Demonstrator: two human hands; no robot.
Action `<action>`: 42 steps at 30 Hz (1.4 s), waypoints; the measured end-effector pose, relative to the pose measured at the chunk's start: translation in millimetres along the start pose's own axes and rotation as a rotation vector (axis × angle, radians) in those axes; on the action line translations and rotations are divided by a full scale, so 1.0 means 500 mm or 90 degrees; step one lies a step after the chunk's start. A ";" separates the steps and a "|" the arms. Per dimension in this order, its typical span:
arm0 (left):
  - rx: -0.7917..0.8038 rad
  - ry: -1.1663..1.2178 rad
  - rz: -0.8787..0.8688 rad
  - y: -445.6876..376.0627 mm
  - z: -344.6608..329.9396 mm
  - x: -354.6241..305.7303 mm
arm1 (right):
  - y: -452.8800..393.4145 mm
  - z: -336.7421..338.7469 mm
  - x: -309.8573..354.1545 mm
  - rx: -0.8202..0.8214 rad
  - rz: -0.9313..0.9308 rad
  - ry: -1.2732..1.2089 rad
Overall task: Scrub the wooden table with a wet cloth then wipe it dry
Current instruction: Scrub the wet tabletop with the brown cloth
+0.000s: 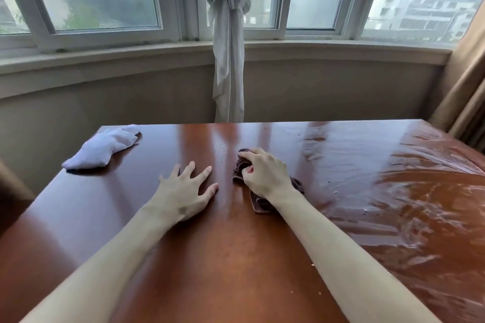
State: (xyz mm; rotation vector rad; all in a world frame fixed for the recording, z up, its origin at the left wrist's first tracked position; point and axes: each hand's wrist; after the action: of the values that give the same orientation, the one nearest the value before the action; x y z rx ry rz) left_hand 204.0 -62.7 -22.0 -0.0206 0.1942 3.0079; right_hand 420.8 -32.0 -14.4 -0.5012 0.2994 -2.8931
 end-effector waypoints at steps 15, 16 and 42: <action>0.052 -0.017 0.008 -0.025 0.016 0.003 | -0.364 -0.054 -0.094 -0.015 -0.118 0.030; 0.059 -0.020 0.004 -0.034 0.014 0.008 | -0.336 -0.051 -0.088 -0.009 -0.109 0.032; 0.048 0.023 -0.006 -0.042 0.005 0.020 | -0.227 -0.038 -0.041 0.013 -0.060 0.036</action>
State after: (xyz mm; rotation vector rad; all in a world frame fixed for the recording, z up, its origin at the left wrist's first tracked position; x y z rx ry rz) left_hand 196.9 -40.8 -22.6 -0.0676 0.3109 2.9906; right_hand 415.9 85.0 -12.3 -0.4411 0.2617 -3.0022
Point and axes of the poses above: each hand's wrist, its own y-axis away from the middle knuckle, its own z-axis out of the back of the hand, x = y × z, and after that the axes turned 2 degrees about x, right-handed
